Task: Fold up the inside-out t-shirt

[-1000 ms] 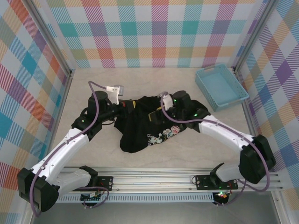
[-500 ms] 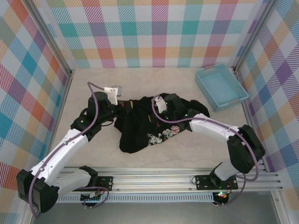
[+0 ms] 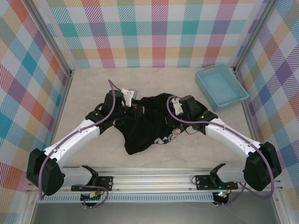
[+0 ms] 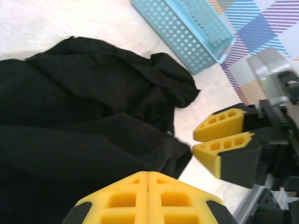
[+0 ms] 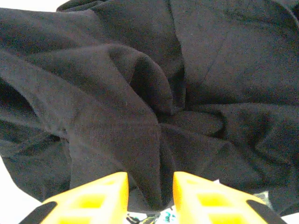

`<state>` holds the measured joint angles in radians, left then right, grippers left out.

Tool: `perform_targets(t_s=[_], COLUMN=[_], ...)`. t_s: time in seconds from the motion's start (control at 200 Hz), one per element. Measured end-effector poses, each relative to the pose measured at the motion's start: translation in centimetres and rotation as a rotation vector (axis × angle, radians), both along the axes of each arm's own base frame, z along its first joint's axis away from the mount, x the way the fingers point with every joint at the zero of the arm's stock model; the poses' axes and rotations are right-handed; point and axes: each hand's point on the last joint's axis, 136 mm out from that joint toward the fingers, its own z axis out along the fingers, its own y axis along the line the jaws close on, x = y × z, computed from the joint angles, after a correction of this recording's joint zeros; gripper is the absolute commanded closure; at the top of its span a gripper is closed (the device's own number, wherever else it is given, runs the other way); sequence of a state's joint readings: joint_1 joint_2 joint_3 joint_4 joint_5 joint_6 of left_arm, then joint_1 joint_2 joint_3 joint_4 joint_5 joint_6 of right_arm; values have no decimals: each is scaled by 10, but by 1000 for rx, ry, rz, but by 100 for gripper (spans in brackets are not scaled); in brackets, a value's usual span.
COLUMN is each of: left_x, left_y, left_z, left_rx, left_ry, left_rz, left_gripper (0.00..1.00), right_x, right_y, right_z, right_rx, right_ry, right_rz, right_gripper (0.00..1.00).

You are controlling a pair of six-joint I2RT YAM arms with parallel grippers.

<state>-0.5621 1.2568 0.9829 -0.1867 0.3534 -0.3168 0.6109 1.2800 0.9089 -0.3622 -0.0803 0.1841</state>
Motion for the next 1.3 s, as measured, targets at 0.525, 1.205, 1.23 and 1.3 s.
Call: perform_targets(t_s=[0.525, 1.205, 1.23, 1.3], left_x=[1, -31, -37, -50], left_y=[-9, 55, 52, 41], left_z=[15, -25, -27, -43], left_rx=[-21, 137, 115, 69], left_ry=[-35, -5, 3, 50], left_rz=[-18, 249, 232, 183], left_gripper=[100, 43, 42, 40], right_x=[21, 5, 6, 9], right_y=[62, 79, 79, 80], right_z=[-4, 32, 31, 31], right_rx=[60, 524, 530, 539], right_ry=[-130, 200, 206, 218], right_rz=[193, 162, 154, 136], right_gripper=[82, 100, 100, 100])
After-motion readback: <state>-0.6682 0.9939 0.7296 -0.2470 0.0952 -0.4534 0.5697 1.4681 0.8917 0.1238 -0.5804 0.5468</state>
